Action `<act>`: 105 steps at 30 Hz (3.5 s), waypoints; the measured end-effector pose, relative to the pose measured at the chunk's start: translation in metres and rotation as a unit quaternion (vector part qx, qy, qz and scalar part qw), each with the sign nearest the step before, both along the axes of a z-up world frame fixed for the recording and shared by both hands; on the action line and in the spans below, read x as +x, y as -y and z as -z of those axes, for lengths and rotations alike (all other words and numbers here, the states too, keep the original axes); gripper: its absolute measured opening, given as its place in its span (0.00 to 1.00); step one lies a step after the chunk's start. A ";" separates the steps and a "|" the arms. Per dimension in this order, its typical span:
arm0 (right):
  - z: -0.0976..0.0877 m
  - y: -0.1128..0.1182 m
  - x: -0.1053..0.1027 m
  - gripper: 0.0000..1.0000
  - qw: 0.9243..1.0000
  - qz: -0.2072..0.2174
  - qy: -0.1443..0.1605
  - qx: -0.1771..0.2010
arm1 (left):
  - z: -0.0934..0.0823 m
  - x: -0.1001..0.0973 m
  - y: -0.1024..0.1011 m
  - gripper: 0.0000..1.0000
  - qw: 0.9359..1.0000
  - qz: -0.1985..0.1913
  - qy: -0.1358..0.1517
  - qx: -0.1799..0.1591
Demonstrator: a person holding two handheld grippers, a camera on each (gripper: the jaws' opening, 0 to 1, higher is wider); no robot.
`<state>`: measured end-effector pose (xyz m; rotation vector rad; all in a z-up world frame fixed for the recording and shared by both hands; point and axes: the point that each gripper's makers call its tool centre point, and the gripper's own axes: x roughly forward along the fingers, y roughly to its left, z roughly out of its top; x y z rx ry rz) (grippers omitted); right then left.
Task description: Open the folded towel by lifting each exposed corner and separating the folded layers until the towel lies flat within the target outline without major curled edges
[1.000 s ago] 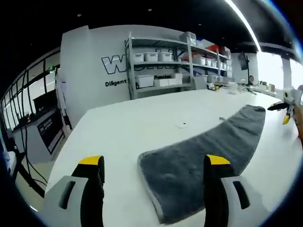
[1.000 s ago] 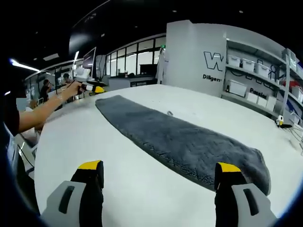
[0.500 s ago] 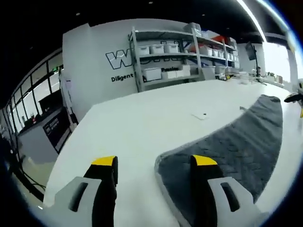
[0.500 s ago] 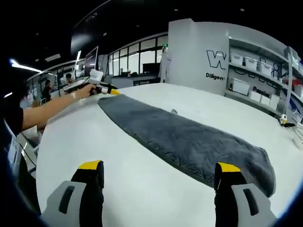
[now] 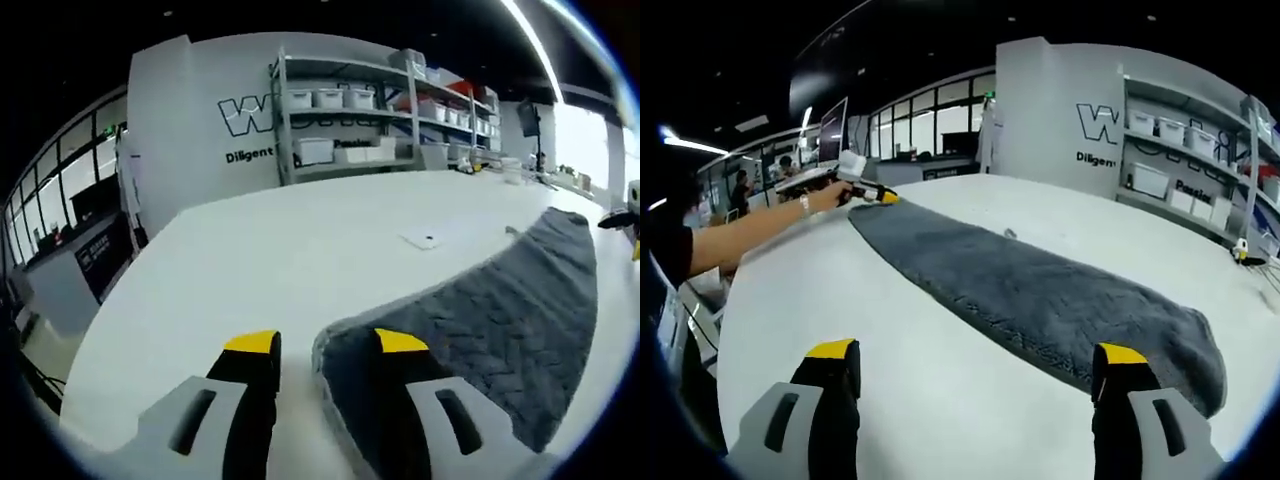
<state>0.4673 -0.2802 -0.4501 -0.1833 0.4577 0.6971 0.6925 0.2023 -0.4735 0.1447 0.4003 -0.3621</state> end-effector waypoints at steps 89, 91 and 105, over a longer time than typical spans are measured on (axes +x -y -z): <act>-0.006 0.007 -0.004 0.99 1.000 0.003 0.010 0.003 | -0.084 -0.249 0.052 0.02 0.965 0.233 0.110 0.040; -0.007 0.007 -0.004 0.99 1.000 0.002 0.010 0.003 | -0.076 -0.256 0.048 0.02 0.966 0.235 0.098 0.049; -0.002 0.010 -0.001 0.99 1.000 0.009 0.001 0.002 | -0.024 -0.273 0.039 0.03 0.965 0.254 0.023 0.060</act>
